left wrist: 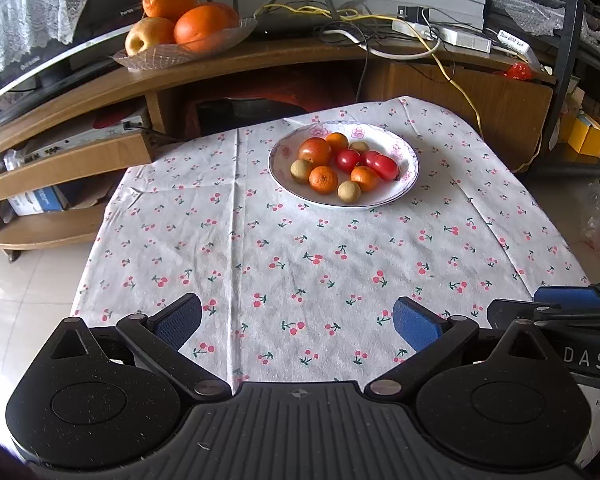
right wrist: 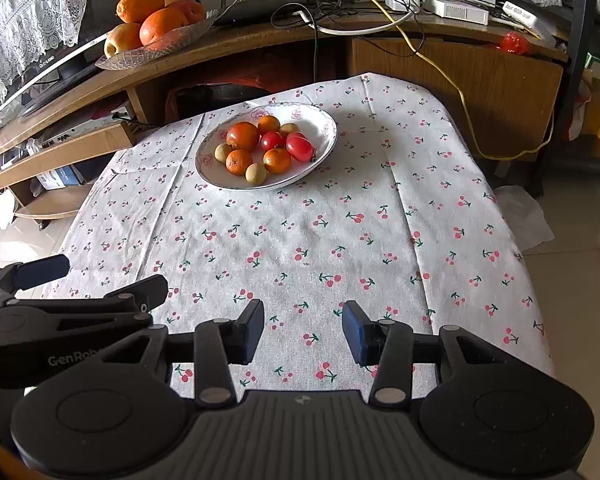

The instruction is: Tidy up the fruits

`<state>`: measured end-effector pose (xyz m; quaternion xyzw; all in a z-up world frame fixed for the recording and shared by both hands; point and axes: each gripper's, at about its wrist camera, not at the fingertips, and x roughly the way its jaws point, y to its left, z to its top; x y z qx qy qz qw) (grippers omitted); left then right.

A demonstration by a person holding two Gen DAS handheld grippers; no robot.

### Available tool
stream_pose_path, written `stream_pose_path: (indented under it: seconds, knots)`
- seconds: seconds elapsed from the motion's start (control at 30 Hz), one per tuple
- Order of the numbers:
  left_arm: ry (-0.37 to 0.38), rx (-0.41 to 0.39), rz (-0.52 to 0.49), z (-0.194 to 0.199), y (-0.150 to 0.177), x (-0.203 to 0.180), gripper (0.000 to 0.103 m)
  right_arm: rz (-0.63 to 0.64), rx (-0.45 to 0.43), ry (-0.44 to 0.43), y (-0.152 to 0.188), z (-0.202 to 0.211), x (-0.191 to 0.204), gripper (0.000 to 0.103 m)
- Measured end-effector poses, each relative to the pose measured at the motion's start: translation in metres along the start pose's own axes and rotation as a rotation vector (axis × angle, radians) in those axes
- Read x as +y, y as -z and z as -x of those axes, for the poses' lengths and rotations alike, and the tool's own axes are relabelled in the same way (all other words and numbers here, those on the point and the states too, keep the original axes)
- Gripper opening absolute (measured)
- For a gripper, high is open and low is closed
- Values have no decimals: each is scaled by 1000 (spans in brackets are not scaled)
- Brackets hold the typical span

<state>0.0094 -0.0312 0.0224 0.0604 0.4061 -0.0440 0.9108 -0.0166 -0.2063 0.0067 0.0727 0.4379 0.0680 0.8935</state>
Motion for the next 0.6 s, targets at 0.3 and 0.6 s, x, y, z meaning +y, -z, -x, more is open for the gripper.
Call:
stream_pose_path:
  seconds: [0.3, 0.6]
  knots:
    - [-4, -4, 4, 0, 0, 1, 103, 1, 4, -1, 1, -1, 1, 43]
    - [-21, -21, -1, 2, 1, 0, 103, 0, 3, -1, 1, -2, 1, 43]
